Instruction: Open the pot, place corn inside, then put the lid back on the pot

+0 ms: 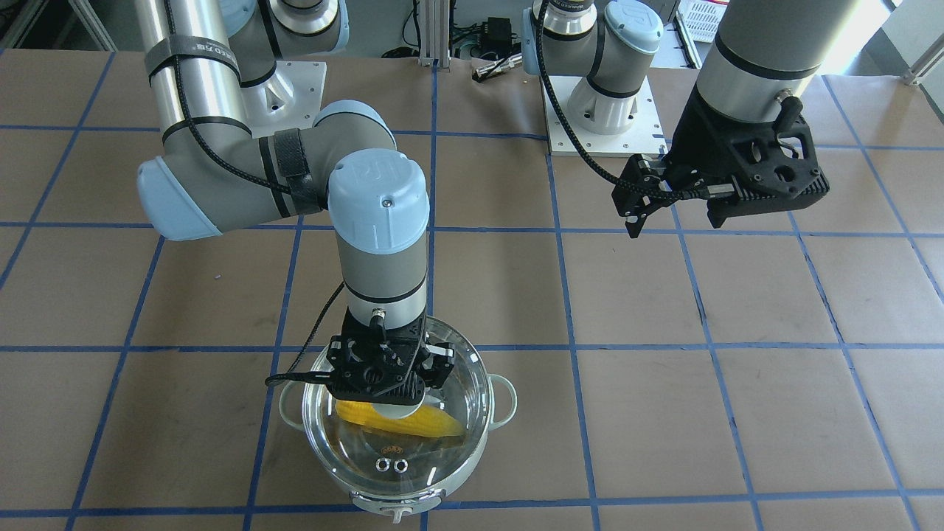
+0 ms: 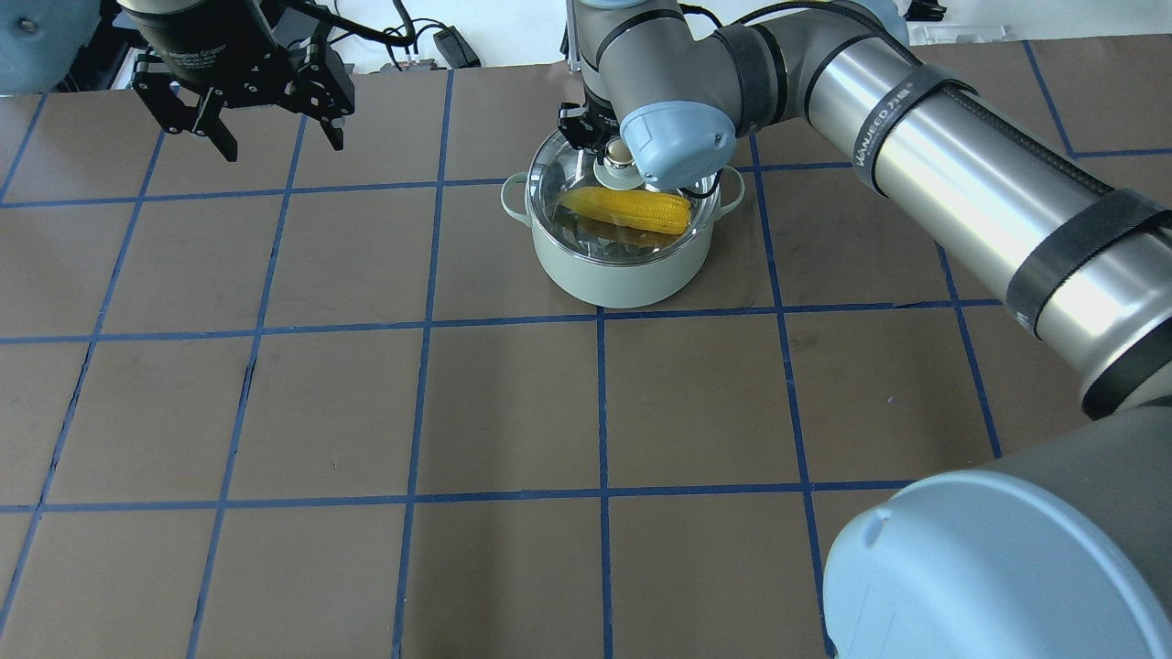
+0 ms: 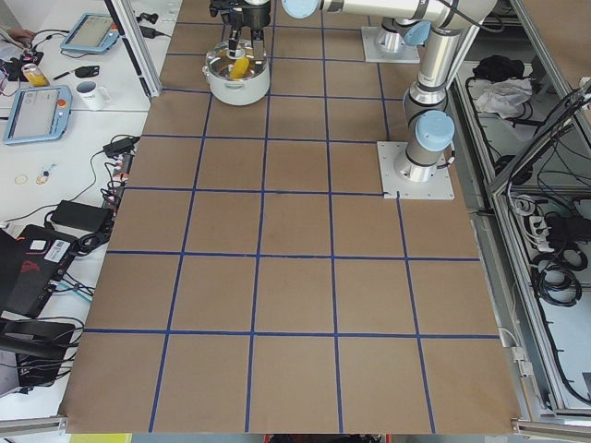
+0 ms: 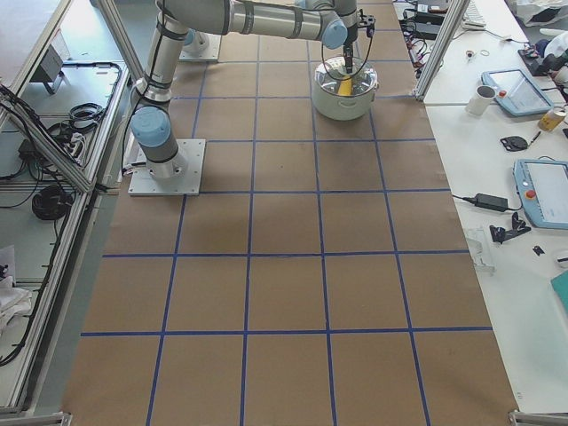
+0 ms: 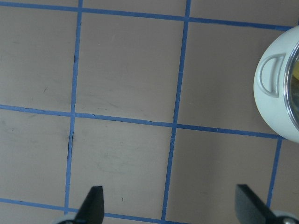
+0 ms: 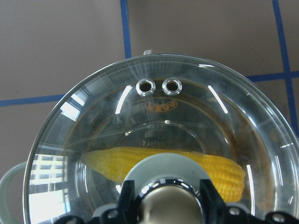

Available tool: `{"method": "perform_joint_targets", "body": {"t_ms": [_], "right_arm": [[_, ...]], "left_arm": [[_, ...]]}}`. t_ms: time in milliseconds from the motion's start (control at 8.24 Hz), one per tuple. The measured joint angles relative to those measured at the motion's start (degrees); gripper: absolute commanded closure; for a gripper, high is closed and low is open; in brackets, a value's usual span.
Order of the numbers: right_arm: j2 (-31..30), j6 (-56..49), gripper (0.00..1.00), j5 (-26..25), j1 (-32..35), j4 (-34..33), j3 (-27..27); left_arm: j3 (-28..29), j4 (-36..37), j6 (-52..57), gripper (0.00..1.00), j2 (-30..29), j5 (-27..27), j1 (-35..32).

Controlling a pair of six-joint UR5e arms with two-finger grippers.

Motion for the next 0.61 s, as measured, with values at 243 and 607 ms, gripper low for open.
{"method": "perform_joint_targets", "body": {"t_ms": [243, 607], "right_arm": [[0.01, 0.16, 0.11, -0.01, -0.02, -0.01, 0.07], [-0.46, -0.45, 0.00, -0.55, -0.06, -0.16, 0.85]], "left_arm": [[-0.03, 0.01, 0.21, 0.00, 0.53, -1.35, -0.05], [-0.07, 0.01, 0.30, 0.00, 0.90, -3.13, -0.09]]}}
